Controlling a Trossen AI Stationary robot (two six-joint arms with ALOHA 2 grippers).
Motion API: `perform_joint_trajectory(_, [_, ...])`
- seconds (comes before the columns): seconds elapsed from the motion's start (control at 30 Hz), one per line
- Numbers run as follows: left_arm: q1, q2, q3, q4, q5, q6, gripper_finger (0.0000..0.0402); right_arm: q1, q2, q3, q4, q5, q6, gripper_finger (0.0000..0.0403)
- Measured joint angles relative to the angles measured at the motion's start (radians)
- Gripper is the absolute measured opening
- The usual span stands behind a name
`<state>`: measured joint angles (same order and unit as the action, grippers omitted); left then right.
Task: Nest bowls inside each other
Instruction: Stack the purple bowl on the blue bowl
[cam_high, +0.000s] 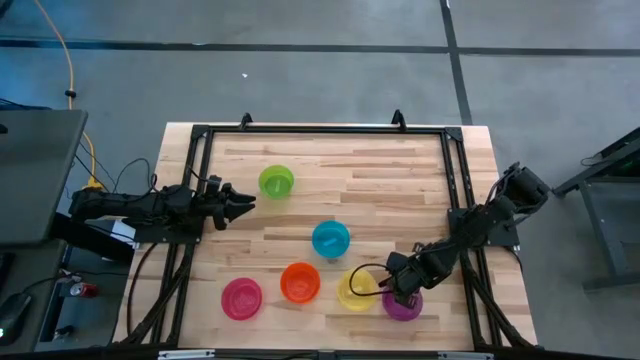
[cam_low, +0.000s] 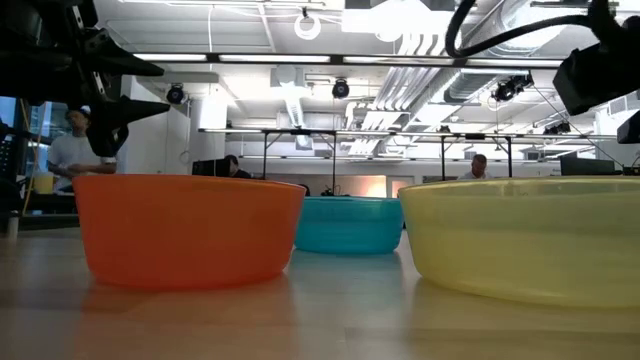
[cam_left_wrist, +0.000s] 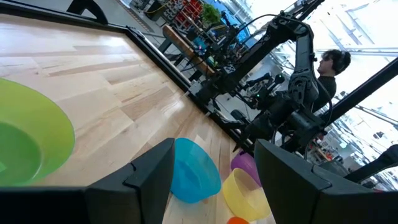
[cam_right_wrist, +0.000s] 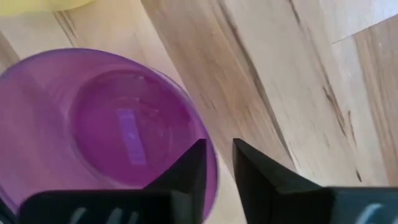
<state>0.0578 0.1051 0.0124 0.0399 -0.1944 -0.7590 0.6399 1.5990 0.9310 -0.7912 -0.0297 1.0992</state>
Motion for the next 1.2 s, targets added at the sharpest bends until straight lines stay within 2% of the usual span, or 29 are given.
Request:
perform_joint_trajectory(0.07, [0.0, 0.0, 0.0, 0.0, 0.0, 0.001, 0.0211, -0.008, 0.0, 0.0, 0.001, 0.0, 0.0, 0.0021])
perform_joint_trajectory(0.13, [0.0, 0.0, 0.0, 0.0, 0.0, 0.0, 0.0211, -0.015, 0.0, 0.0, 0.01, 0.0, -0.004, 0.0007])
perform_joint_trajectory(0.33, [0.0, 0.0, 0.0, 0.0, 0.001, 0.002, 0.0211, -0.045, -0.001, 0.0, 0.047, -0.012, 0.026, 0.0003])
perform_joint_trajectory(0.57, [0.0, 0.0, 0.0, 0.0, 0.003, 0.001, 0.0211, -0.071, -0.016, 0.0, 0.02, -0.08, 0.026, 0.0001])
perform_joint_trajectory(0.83, [0.0, 0.0, 0.0, 0.0, 0.003, 0.003, 0.0211, -0.081, -0.153, 0.0, -0.067, -0.075, 0.108, 0.0])
perform_joint_trajectory(1.03, [0.0, 0.0, 0.0, -0.001, 0.002, 0.003, 0.0211, -0.156, -0.25, 0.004, -0.075, -0.077, 0.209, 0.0])
perform_joint_trajectory(1.2, [0.0, 0.0, 0.0, 0.0, 0.002, -0.006, 0.0211, -0.243, -0.27, 0.037, -0.1, -0.079, 0.227, 0.0])
